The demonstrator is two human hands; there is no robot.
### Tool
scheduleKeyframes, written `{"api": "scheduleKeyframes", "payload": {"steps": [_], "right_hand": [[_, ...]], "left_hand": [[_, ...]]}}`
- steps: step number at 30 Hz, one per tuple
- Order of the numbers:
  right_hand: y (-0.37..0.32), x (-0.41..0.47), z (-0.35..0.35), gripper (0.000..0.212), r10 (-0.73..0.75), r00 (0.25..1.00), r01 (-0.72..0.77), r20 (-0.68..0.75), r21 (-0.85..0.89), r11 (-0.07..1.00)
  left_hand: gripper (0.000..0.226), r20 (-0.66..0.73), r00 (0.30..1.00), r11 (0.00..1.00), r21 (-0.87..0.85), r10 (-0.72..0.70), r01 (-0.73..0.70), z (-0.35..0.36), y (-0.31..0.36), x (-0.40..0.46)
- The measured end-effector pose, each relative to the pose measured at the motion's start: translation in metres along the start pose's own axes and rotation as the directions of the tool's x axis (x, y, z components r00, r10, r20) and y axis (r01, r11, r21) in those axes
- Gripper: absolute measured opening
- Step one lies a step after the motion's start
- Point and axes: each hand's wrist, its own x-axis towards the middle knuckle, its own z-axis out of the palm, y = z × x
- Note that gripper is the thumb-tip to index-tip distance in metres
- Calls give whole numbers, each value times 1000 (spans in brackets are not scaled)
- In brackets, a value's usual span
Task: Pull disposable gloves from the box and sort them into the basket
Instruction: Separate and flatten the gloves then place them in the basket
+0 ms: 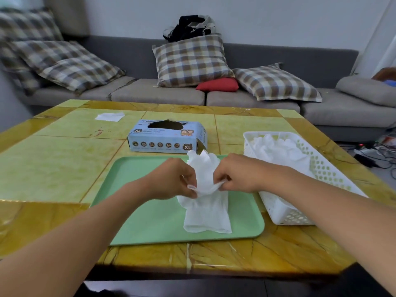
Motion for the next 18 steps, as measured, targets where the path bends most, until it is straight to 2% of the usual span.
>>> {"api": "scheduleKeyframes", "payload": {"steps": [5,9,11,14,18], "right_hand": [[-16,-6,0,12,-43,995,46,94,-31,998],[-29,-9,5,11,-79,972,80,219,4,997],[-32,-8,12,15,-76,956,73,283,23,997],[-32,-6,14,9,-66,939,41,337,81,996],[-21,-8,-9,33,-7,882,-125,471,248,961]], "left_hand": [[17,87,994,977,199,61,-77,3,-1,-6],[13,205,972,952,259,113,-165,8,5,-11],[10,255,957,959,208,137,-193,10,5,-10],[9,309,940,970,144,145,-197,11,7,-9],[20,440,895,996,12,78,-93,-6,14,-13]]}}
